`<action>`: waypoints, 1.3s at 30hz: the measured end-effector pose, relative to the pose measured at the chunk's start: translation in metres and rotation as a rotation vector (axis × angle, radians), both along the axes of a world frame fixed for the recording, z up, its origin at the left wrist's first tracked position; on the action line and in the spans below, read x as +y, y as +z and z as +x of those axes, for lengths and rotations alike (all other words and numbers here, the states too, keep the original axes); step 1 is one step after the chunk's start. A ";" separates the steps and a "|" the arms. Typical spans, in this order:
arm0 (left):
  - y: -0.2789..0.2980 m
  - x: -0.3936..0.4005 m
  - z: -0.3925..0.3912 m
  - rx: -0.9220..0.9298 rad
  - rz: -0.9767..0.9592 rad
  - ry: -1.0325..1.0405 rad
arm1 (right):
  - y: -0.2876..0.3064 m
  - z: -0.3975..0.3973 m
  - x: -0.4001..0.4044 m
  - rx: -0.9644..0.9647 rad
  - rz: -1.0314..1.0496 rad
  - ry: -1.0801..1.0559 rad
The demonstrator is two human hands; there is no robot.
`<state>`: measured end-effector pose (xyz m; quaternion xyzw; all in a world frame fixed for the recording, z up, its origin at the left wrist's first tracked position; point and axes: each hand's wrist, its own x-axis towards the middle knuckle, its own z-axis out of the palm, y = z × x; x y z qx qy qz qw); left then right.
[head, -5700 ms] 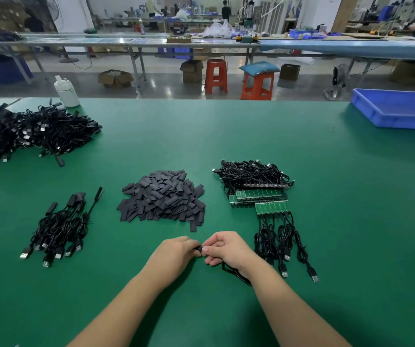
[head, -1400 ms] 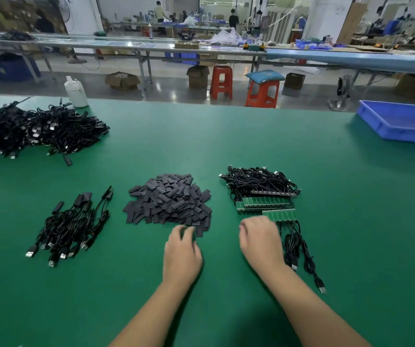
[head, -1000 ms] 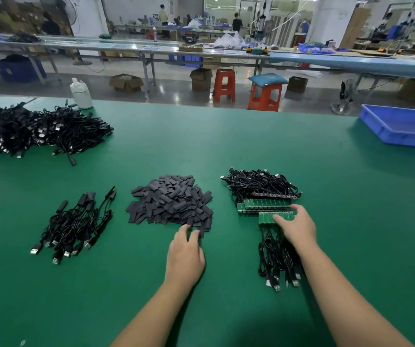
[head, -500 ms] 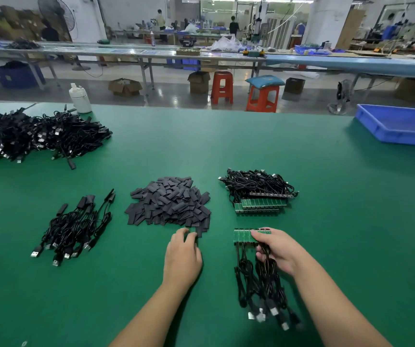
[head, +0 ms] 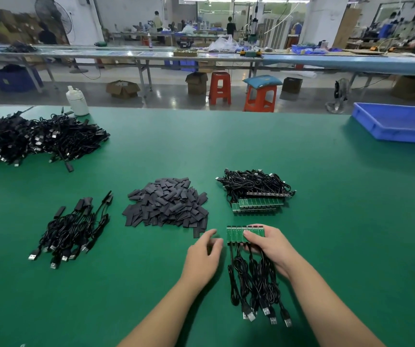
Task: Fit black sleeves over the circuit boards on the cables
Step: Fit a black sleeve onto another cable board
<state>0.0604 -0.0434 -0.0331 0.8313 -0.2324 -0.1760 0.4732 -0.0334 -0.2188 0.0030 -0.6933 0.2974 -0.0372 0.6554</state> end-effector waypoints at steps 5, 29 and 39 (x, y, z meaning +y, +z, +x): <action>0.017 -0.025 -0.009 0.309 -0.199 0.016 | 0.005 0.001 0.002 -0.037 0.038 -0.008; 0.027 -0.046 -0.014 0.073 0.035 0.031 | 0.032 0.024 -0.002 0.215 -0.894 0.226; 0.021 -0.050 -0.020 -0.006 0.092 0.125 | 0.026 0.029 0.003 0.280 -1.002 0.202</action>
